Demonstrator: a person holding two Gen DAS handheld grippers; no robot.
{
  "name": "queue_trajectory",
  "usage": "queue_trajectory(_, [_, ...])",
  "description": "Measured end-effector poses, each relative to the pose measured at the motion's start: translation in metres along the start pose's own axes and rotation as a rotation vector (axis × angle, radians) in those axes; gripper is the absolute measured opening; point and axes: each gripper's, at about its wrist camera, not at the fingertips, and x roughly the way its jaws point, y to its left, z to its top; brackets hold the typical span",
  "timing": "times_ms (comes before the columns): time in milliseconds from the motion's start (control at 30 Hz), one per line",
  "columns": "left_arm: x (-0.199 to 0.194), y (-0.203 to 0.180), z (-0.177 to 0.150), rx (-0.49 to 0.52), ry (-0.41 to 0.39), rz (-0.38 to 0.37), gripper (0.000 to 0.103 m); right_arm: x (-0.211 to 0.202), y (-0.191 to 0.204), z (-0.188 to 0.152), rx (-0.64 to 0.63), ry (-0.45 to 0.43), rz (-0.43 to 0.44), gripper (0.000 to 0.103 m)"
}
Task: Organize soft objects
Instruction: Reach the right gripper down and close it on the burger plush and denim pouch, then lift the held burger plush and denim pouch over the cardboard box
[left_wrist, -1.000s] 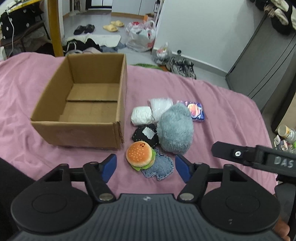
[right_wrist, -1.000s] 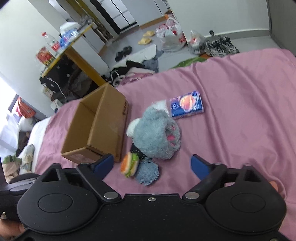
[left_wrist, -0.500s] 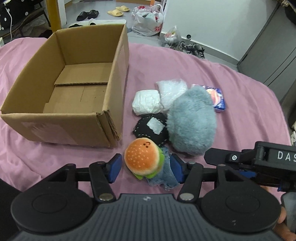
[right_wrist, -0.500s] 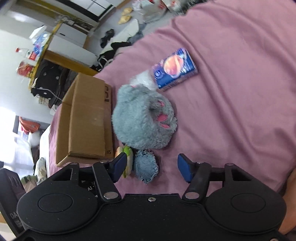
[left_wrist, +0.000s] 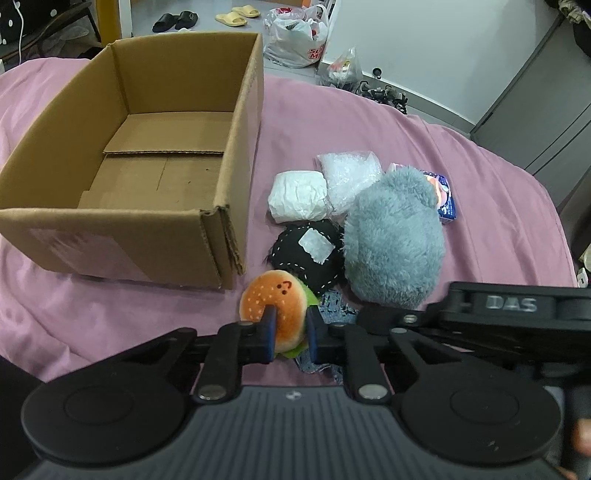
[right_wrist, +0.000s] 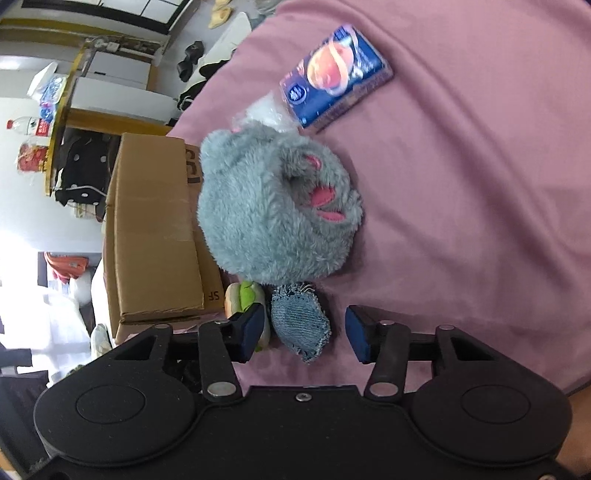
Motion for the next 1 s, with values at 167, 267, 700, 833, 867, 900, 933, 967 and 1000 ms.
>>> queue_trajectory(167, [-0.006, 0.003, -0.001, 0.004, -0.009, 0.007, 0.010, 0.017, 0.009, -0.012, -0.011, 0.007, -0.040, 0.029])
queue_trajectory(267, [-0.010, 0.009, -0.001, -0.009, -0.011, 0.003, 0.008, 0.015, 0.015, -0.013, -0.044, -0.013, -0.034, 0.021])
queue_trajectory(700, [-0.033, 0.010, 0.000, 0.024, -0.033, 0.006, 0.004, -0.025, 0.022, -0.030, -0.092, -0.109, -0.032, 0.018])
queue_trajectory(833, [-0.048, 0.003, -0.003, 0.051, -0.038, -0.030, 0.004, -0.046, 0.025, -0.039, -0.136, -0.155, -0.034, 0.018])
queue_trajectory(867, [-0.051, 0.001, -0.003, 0.060, -0.043, -0.037, 0.004, -0.049, 0.026, -0.040, -0.145, -0.167, -0.035, 0.018])
queue_trajectory(900, [-0.056, -0.001, -0.004, 0.068, -0.050, -0.044, 0.004, -0.053, 0.027, -0.041, -0.154, -0.178, -0.038, 0.018])
queue_trajectory(933, [-0.060, -0.002, -0.004, 0.071, -0.054, -0.049, 0.004, -0.056, 0.029, -0.043, -0.161, -0.189, -0.039, 0.018])
queue_trajectory(967, [-0.062, -0.002, -0.004, 0.073, -0.056, -0.054, 0.004, -0.057, 0.029, -0.045, -0.163, -0.197, -0.034, 0.018])
queue_trajectory(1000, [-0.065, -0.003, -0.004, 0.075, -0.058, -0.060, 0.004, -0.059, 0.031, -0.048, -0.167, -0.200, -0.032, 0.018])
